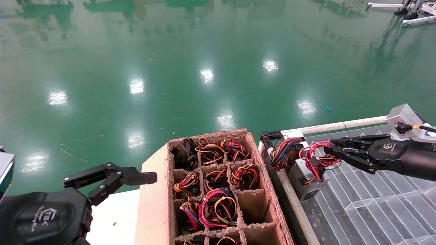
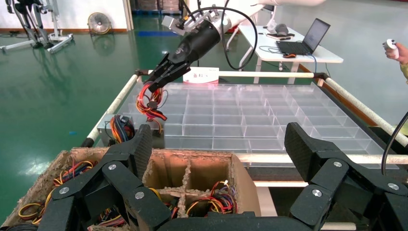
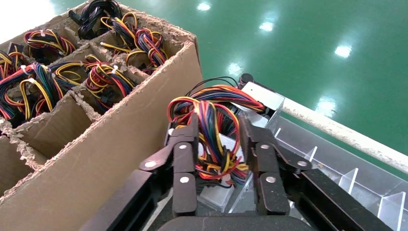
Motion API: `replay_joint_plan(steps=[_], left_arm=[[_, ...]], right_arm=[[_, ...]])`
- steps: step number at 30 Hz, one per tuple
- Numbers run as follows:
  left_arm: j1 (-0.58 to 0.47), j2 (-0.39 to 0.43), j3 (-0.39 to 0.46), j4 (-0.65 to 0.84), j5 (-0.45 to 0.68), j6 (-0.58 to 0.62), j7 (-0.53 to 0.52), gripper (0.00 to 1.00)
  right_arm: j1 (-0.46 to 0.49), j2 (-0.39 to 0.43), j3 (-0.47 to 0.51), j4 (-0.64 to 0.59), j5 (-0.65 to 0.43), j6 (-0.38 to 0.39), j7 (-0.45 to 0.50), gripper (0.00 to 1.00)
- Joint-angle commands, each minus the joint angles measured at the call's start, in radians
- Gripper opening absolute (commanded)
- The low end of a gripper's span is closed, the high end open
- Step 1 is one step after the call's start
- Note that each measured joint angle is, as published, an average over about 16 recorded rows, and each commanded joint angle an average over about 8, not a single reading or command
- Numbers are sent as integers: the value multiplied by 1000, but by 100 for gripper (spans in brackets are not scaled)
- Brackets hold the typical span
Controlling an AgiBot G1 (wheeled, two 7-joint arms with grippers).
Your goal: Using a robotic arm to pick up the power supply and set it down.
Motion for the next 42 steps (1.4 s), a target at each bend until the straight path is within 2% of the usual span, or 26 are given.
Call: replay_joint_plan(steps=[1, 18, 29, 34, 42], left_arm=[[0, 0, 0, 0, 0, 0, 0, 100], [0, 0, 0, 0, 0, 0, 0, 100], [0, 0, 0, 1, 0, 0, 0, 100], [0, 0, 0, 1, 0, 0, 1, 100], [0, 0, 1, 1, 0, 0, 1, 100]], right_arm=[[0, 0, 1, 0, 1, 0, 0, 100], [-1, 2, 5, 0, 8, -7, 3, 100], [-5, 5, 43, -15, 68, -87, 19, 100], [-34, 11, 54, 35, 100, -91, 27, 100], [-122, 29, 75, 196, 176, -83, 73, 100]])
